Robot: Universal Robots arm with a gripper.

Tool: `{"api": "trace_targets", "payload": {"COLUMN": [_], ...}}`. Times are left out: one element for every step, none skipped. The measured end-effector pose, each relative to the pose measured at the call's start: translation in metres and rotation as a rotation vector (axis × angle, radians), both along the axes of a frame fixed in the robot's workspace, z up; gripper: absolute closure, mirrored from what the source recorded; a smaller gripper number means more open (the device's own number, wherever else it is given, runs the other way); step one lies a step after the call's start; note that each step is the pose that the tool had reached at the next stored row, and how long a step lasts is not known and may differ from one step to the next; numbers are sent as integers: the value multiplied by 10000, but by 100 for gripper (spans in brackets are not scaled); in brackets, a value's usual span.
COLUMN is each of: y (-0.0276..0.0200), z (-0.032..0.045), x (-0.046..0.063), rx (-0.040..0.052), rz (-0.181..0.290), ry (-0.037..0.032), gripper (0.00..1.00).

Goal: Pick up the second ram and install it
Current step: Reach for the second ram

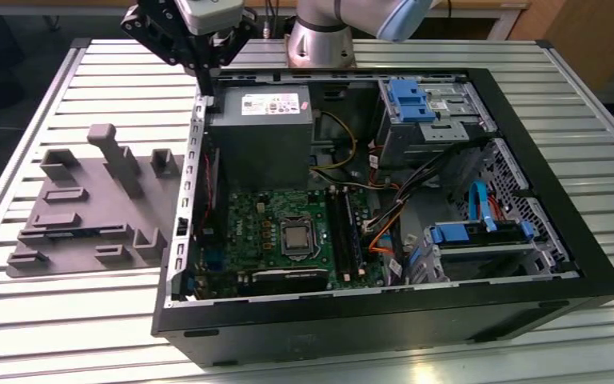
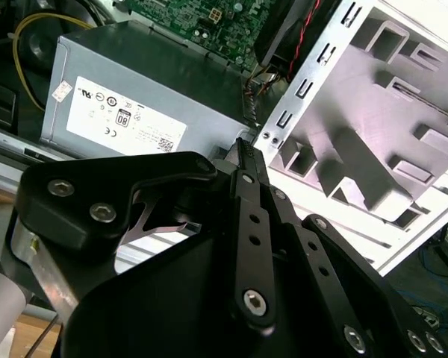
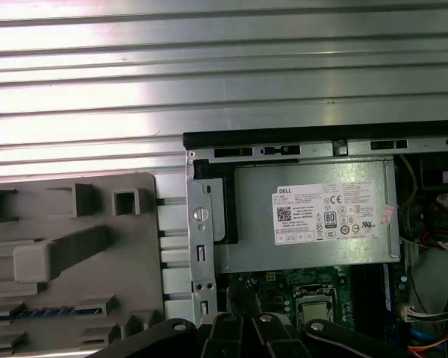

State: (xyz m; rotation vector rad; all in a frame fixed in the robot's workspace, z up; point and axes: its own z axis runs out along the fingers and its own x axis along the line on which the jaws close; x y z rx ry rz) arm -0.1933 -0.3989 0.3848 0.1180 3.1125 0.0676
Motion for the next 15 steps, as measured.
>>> {"api": "trace_targets", "payload": {"y": [0, 0, 0, 0, 0, 0, 0, 0, 0, 0, 0, 0, 0, 0, 0], "z": [-1, -3, -3, -5, -6, -7, -7, -8, -9, -10, -11, -12, -13, -14, -14], "x": [-5, -10, -15, -20, -24, -28, -32, -36, -39, -42, -46, -49, -52, -55, -59], "rx": [1, 1, 0, 1, 1, 0, 0, 0, 0, 1, 1, 1, 1, 0, 0], "rz": [0, 0, 0, 0, 0, 0, 0, 0, 1, 1, 1, 1, 0, 1, 0], "ry": [0, -1, 0, 0, -1, 0, 0, 0, -1, 0, -1, 0, 0, 0, 0], "gripper": [89, 89, 89, 89, 89, 89, 89, 89, 89, 89, 89, 89, 89, 89, 89]}}
